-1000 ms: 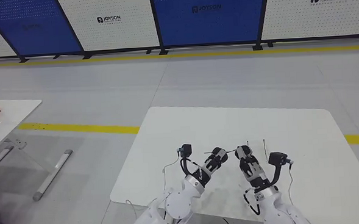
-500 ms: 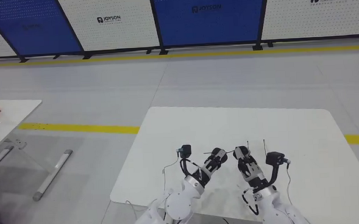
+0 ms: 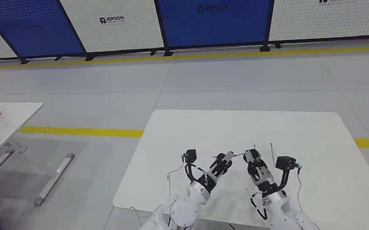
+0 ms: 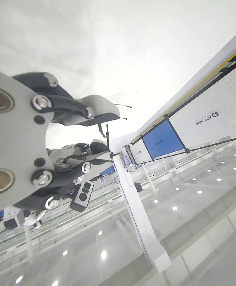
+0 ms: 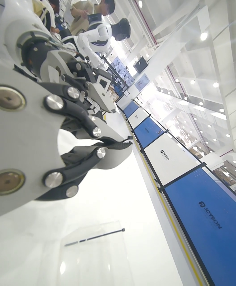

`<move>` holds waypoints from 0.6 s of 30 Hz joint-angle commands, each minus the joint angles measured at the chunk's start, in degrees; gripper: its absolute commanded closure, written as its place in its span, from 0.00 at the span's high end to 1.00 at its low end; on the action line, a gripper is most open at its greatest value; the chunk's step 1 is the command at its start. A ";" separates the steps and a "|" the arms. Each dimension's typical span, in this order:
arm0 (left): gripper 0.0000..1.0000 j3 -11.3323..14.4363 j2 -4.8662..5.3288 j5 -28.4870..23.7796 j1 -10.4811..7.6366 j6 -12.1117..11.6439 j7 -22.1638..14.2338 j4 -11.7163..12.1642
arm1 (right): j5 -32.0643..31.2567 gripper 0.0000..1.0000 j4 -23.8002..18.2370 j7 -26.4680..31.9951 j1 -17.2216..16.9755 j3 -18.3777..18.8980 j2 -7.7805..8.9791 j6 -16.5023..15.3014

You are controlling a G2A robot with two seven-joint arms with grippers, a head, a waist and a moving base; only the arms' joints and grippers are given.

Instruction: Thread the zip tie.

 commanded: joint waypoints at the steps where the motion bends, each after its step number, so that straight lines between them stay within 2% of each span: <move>1: 0.23 -0.05 -0.02 -0.15 0.04 -0.10 0.15 0.06 | -0.22 0.00 0.07 -0.30 -0.04 0.11 0.01 0.07; 9: 0.15 -0.29 -0.07 -0.51 0.11 -0.35 0.38 0.32 | -0.52 0.00 0.46 -1.01 0.02 0.08 -0.02 0.23; 12: 0.01 -0.36 -0.08 -0.53 0.14 -0.42 0.38 0.34 | -0.50 0.00 0.50 -1.25 -0.01 0.05 -0.03 0.14; 18: 0.00 -0.48 -0.07 -0.46 0.25 -0.55 0.19 0.28 | -0.49 0.00 0.23 -1.58 -0.20 -0.03 -0.05 -0.01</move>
